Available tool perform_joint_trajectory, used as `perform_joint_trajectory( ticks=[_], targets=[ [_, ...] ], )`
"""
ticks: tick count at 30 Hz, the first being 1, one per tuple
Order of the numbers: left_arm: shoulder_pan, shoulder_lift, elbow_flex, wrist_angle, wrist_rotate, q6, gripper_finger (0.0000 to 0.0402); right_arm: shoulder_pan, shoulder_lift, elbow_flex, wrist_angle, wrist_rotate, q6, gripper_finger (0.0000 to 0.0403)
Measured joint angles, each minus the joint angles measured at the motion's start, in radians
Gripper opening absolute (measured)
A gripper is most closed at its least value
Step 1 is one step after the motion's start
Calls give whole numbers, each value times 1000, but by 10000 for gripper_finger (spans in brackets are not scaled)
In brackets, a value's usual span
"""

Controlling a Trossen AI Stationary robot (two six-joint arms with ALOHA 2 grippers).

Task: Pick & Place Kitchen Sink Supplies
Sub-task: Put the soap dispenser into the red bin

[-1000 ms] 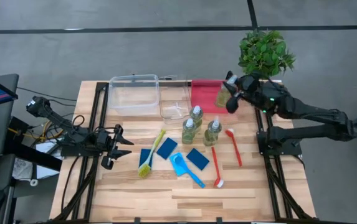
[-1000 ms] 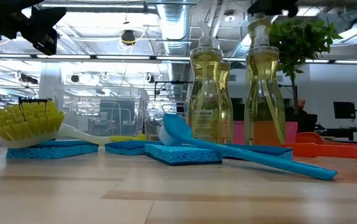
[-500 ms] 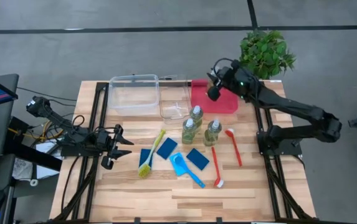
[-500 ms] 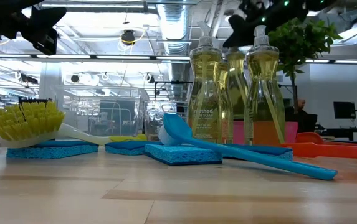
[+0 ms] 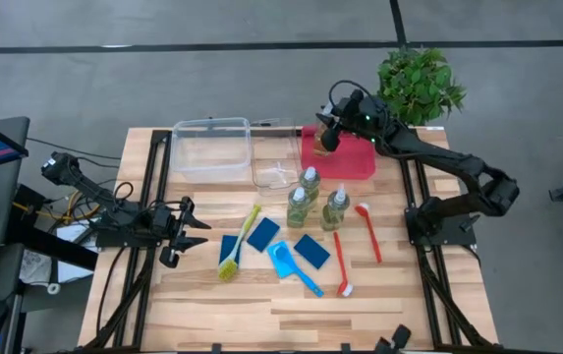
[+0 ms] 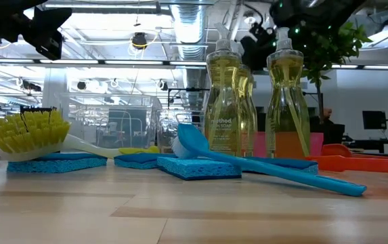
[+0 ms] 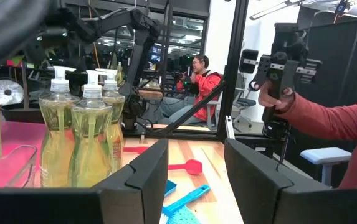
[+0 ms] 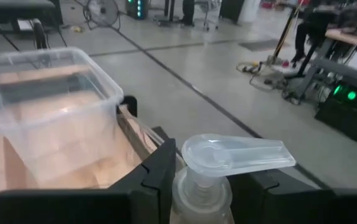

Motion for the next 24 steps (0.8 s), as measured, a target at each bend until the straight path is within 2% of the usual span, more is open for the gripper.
perform_joint_trajectory(
  ticks=[10,17,24],
  targets=[
    [0,0,0,0,0,0,158,-70,89,0,34,-83,-2,102],
    [0,0,0,0,0,0,158,-82,105,0,43,-95,-2,128],
    [0,0,0,0,0,0,158,-74,105,1,40,-103,-1,135]
  ],
)
